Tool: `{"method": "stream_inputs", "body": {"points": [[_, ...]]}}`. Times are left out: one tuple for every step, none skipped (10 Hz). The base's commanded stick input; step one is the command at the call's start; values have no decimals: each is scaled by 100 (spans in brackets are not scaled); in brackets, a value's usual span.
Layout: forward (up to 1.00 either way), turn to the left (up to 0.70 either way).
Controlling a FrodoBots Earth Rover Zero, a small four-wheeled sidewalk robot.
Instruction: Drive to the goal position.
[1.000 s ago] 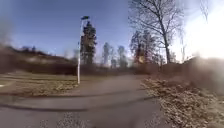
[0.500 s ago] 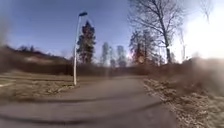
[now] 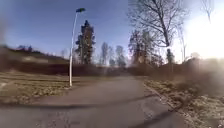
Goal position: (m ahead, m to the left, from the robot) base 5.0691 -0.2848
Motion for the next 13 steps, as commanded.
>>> {"method": "stream_inputs", "body": {"points": [[85, 0], [85, 0], [85, 0], [85, 0], [85, 0], [85, 0], [85, 0], [86, 0], [100, 0], [100, 0], [100, 0], [100, 0], [100, 0]]}}
